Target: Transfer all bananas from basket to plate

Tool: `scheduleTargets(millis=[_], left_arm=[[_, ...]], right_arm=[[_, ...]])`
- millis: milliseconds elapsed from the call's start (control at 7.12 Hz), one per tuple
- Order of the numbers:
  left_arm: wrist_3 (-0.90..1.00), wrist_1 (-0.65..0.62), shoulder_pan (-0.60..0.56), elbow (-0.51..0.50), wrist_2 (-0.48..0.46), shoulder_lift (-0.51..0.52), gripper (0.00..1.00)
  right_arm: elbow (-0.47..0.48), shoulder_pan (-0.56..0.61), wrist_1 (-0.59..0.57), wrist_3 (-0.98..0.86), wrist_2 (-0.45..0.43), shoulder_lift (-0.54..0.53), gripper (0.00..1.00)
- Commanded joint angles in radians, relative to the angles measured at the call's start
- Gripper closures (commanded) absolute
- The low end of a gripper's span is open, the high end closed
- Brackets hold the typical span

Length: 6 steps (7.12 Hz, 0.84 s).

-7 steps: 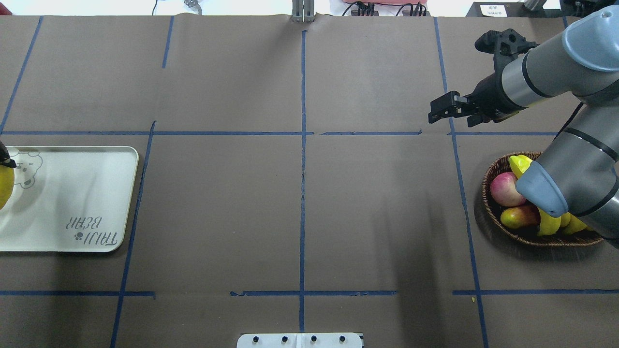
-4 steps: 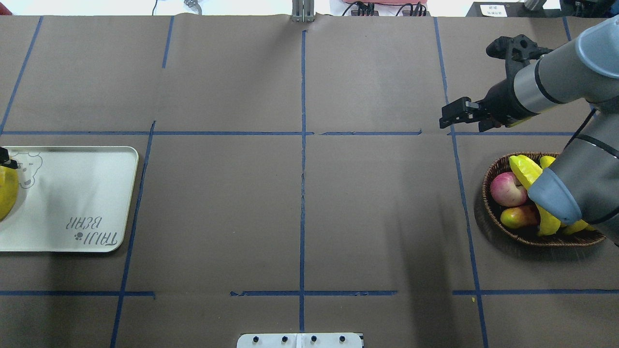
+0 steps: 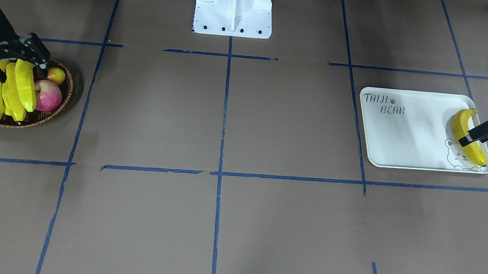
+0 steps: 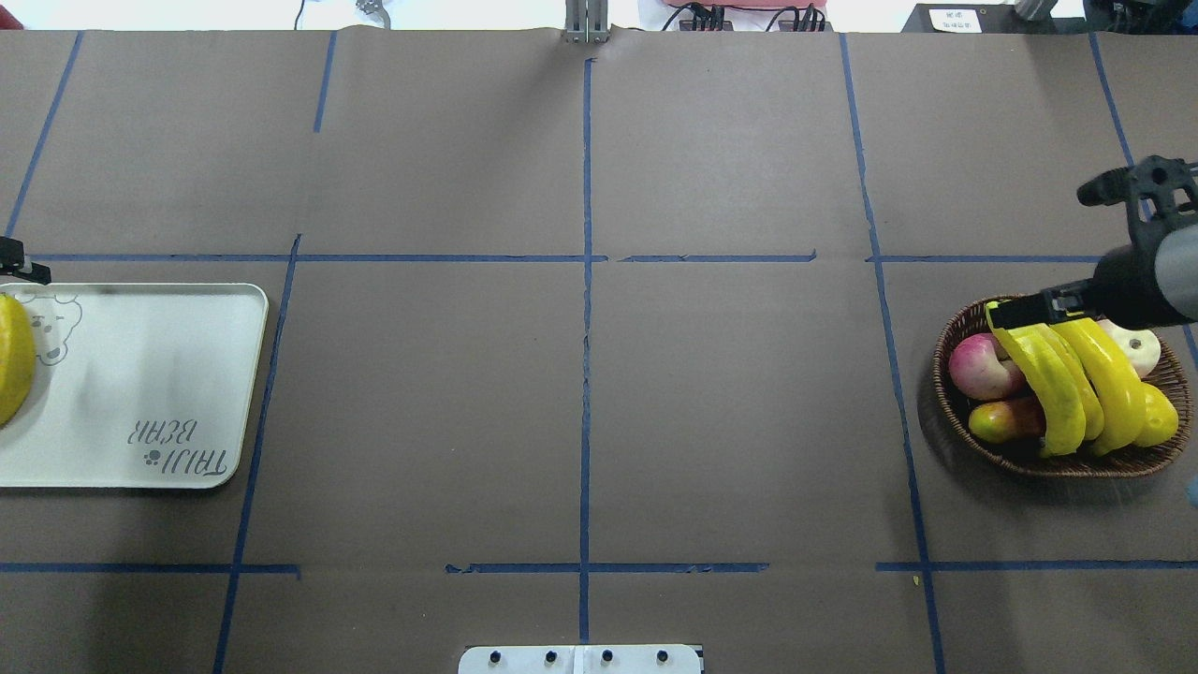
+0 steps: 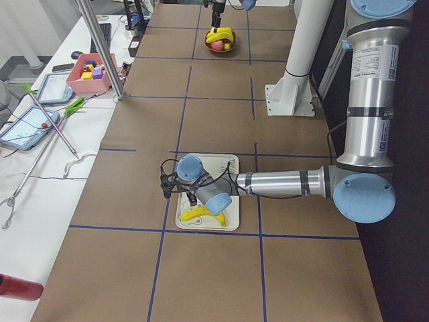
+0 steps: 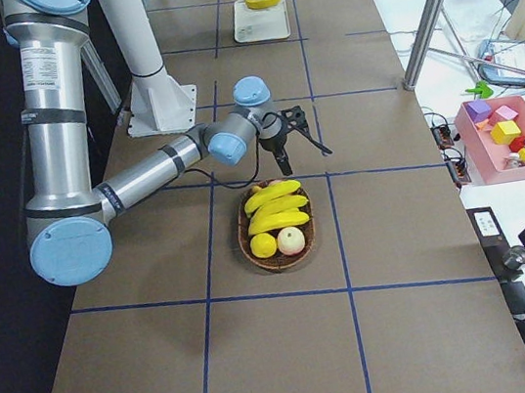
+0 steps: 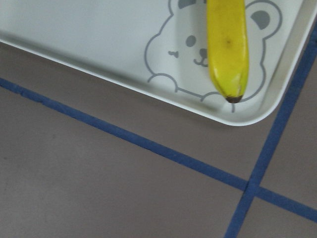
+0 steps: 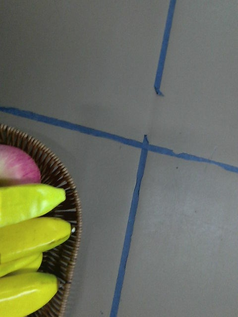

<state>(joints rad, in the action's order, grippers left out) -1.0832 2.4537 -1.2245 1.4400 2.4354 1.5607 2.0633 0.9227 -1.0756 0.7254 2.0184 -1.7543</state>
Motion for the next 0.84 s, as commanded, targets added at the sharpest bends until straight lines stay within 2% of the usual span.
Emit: scheduleTargets(millis=[0,140,281,421,702], left_arm=[[0.000,0.001,-0.001,0.017,-0.001,0.002,0.00],[-0.001,0.001,-0.001,0.017,-0.001,0.002,0.00],[-0.001,0.001,-0.001,0.016,-0.001,0.002,0.00],[-0.001,0.001,-0.001,0.014,-0.001,0.002,0.00],[-0.001,0.001,-0.001,0.014,-0.001,0.002,0.00]], right_arm=[[0.008,-0.016,0.167,-0.011,-0.018,-0.143,0.03],[0.008,-0.057,0.167,0.000,-0.038,-0.149,0.07],[0.008,-0.124,0.167,0.002,-0.106,-0.175,0.09],[0.008,-0.166,0.169,0.003,-0.136,-0.188,0.13],[0.008,-0.203,0.169,0.002,-0.147,-0.202,0.18]])
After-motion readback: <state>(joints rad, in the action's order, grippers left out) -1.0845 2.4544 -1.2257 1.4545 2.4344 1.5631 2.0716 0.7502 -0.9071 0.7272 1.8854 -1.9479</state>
